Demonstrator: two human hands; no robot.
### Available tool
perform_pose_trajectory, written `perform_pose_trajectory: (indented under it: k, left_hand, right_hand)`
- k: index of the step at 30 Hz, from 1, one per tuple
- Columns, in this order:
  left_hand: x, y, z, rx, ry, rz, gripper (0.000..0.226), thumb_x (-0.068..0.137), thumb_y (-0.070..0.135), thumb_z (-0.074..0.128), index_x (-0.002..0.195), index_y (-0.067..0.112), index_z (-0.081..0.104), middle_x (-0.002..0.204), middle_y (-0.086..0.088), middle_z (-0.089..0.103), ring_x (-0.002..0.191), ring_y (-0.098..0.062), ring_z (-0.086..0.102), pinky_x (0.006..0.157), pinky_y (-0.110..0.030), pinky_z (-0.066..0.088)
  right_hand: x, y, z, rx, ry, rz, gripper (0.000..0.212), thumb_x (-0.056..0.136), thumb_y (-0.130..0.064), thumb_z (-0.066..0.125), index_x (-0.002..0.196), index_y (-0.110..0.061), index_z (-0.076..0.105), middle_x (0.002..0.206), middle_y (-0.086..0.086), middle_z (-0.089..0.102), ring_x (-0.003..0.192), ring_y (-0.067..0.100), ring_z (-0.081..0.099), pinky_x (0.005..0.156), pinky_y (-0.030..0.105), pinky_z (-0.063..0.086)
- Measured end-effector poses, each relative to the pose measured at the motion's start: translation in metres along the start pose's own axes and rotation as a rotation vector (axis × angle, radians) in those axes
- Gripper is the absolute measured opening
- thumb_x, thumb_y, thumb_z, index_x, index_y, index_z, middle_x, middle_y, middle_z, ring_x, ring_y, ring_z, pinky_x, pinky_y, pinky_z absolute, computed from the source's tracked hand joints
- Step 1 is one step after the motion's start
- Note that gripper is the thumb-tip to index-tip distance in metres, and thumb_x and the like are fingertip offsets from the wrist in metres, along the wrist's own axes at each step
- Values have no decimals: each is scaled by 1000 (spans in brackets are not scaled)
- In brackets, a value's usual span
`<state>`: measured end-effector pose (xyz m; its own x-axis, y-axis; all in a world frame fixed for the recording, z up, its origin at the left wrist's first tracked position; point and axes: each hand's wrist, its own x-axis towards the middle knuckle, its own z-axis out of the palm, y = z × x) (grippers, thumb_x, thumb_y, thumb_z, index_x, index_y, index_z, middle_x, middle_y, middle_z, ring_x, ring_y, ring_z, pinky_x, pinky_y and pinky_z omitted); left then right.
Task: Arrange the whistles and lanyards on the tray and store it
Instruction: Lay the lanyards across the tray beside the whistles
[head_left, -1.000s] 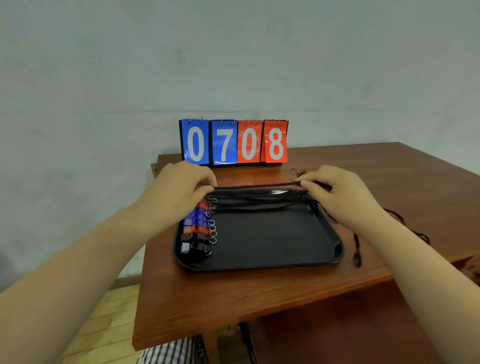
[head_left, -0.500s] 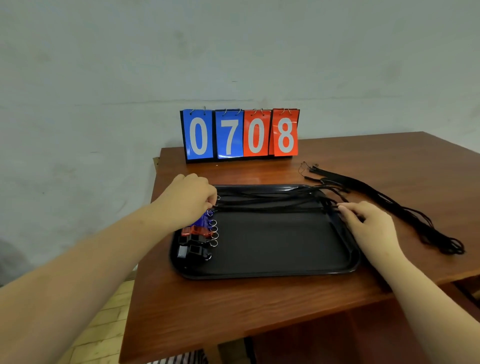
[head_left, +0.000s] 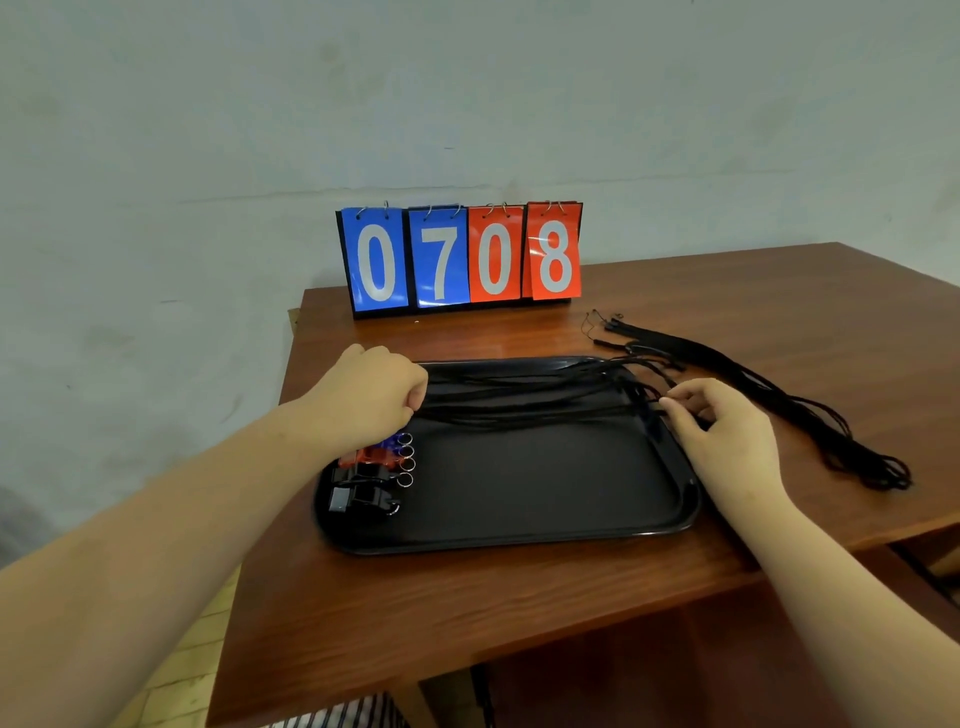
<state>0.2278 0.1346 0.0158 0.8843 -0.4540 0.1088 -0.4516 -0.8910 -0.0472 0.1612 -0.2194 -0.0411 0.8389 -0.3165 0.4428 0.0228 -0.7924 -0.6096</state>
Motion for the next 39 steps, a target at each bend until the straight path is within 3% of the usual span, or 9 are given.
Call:
perform_pose_trajectory:
  k: [5, 10, 17, 23, 28, 33, 39]
  left_hand:
    - [1, -1, -2, 20, -12, -13, 12, 90, 20, 62, 84, 30, 60, 84, 11, 63, 87, -9, 55, 84, -27, 29]
    - [1, 2, -3, 45, -3, -12, 12, 90, 19, 60, 84, 30, 59, 85, 11, 62, 87, -10, 54, 82, -27, 30]
    - [4, 2, -1, 55, -12, -3, 13, 90, 19, 60, 85, 31, 60, 82, 12, 61, 85, -9, 54, 82, -26, 30]
    - [5, 3, -1, 64, -8, -5, 13, 89, 19, 61, 84, 31, 59, 81, 12, 59, 83, -8, 53, 81, -27, 31]
    - [5, 5, -1, 91, -29, -13, 14, 89, 19, 60, 83, 31, 59, 83, 12, 61, 85, -9, 54, 82, -27, 32]
    - [6, 5, -3, 101, -47, -25, 14, 89, 20, 60, 82, 32, 58, 83, 12, 61, 85, -9, 54, 82, -27, 33]
    - [9, 11, -10, 93, -45, -2, 13, 89, 22, 61, 81, 32, 58, 83, 12, 62, 85, -8, 55, 82, -27, 33]
  right_hand:
    - [-2, -5, -2, -1, -11, 44, 22, 90, -35, 69, 81, -24, 51, 77, -9, 59, 73, 13, 57, 60, 33, 46]
    - [-1, -2, 0, -59, -51, 24, 24, 89, -41, 67, 76, -25, 54, 77, -11, 59, 70, 5, 56, 55, 24, 36]
    - [4, 2, 4, -29, -123, -19, 19, 94, -45, 57, 92, -28, 66, 91, -13, 63, 90, 9, 57, 71, 28, 43]
    - [6, 4, 4, -11, -172, -4, 16, 96, -28, 57, 106, -24, 70, 103, -8, 64, 103, 13, 55, 80, 29, 44]
    - [7, 4, 4, -11, -136, -27, 16, 94, -22, 58, 104, -24, 70, 103, -7, 66, 102, 13, 56, 82, 30, 46]
    - [6, 3, 2, -25, -77, -52, 14, 93, -21, 59, 99, -26, 70, 100, -9, 64, 100, 15, 56, 91, 43, 48]
    - [6, 3, 2, -11, -43, -57, 12, 94, -22, 57, 99, -26, 67, 98, -13, 61, 98, 10, 53, 94, 45, 47]
